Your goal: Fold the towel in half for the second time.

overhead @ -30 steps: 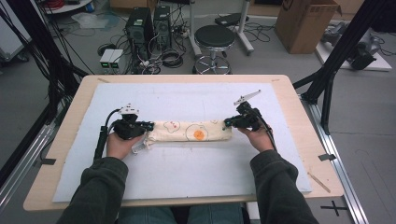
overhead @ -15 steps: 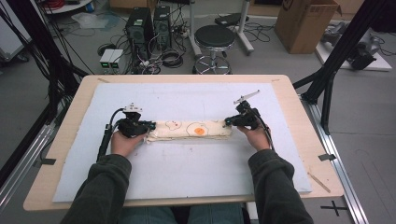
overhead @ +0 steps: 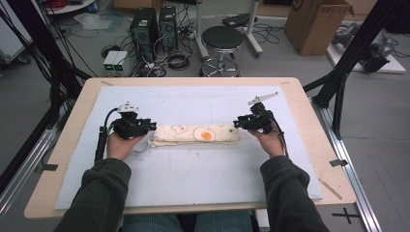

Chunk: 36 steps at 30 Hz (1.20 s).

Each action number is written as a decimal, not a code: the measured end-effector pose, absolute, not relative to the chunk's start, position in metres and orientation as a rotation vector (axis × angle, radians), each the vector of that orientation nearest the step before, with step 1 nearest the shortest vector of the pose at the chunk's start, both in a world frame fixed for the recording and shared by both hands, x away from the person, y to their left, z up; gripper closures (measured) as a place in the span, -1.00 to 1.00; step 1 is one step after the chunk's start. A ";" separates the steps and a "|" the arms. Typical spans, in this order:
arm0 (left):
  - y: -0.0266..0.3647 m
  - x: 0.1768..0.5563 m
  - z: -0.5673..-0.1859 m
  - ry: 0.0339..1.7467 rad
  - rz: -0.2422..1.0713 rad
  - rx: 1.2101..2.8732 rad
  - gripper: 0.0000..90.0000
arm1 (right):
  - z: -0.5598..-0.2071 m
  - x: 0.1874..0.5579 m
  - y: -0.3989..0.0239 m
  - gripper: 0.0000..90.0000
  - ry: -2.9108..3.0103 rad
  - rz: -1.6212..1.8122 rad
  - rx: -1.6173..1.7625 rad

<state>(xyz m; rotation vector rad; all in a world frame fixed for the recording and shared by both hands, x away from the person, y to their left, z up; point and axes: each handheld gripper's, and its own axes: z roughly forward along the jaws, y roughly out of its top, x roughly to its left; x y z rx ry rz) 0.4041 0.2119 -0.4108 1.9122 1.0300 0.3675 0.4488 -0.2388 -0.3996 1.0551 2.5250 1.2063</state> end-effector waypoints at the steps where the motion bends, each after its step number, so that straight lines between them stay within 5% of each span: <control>1: 0.210 0.404 -0.411 1.018 0.358 1.919 0.42 | -0.399 0.448 -0.237 0.38 2.534 1.210 1.043; 12: 0.192 0.397 -0.428 0.928 0.255 2.109 0.50 | -0.410 0.441 -0.216 0.26 2.672 1.157 0.985; 36: 0.187 0.395 -0.433 0.930 0.251 2.145 0.49 | -0.422 0.438 -0.208 0.24 2.706 0.935 0.983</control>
